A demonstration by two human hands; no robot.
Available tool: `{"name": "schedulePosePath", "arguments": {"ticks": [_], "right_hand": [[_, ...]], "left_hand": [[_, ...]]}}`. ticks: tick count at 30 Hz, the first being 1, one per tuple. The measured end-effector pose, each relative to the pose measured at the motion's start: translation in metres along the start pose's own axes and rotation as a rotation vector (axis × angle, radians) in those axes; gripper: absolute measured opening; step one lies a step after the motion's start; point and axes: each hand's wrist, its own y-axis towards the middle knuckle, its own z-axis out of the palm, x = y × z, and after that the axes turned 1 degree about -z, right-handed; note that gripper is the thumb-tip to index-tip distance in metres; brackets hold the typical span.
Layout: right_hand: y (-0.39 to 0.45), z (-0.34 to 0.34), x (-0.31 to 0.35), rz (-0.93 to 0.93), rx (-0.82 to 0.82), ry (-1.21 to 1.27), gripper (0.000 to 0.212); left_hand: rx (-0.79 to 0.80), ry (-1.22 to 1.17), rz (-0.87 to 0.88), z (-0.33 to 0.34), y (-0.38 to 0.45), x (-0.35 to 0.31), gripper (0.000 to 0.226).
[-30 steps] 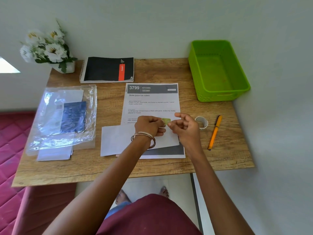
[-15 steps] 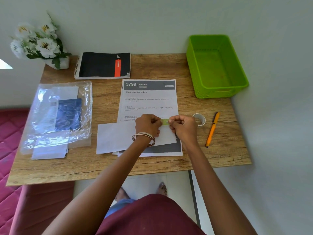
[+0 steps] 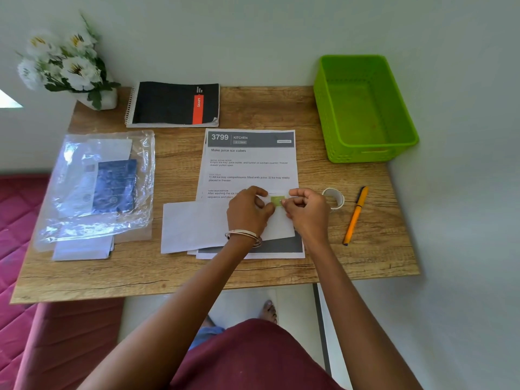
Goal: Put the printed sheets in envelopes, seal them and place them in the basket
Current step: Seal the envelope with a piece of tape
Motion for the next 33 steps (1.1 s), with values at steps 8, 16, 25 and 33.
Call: {"name": "schedulePosePath", "arguments": {"ticks": [8,16,25,33], "right_hand": [[0.011,-0.001,0.004,0.037,0.031,-0.063,0.043],[0.013,-0.002,0.005,-0.036,0.038,-0.094,0.042],[0.013,0.0,0.005,-0.031,0.058,-0.121,0.042],[0.017,0.006,0.008,0.037,0.022,-0.182,0.045]], "left_hand": [[-0.061,0.003,0.069,0.001,-0.006,0.005,0.03],[-0.022,-0.048,0.07,0.0,-0.004,0.007,0.028],[-0.026,-0.054,0.072,-0.001,-0.004,0.008,0.026],[-0.043,-0.061,0.045,0.003,-0.004,0.007,0.028]]}}
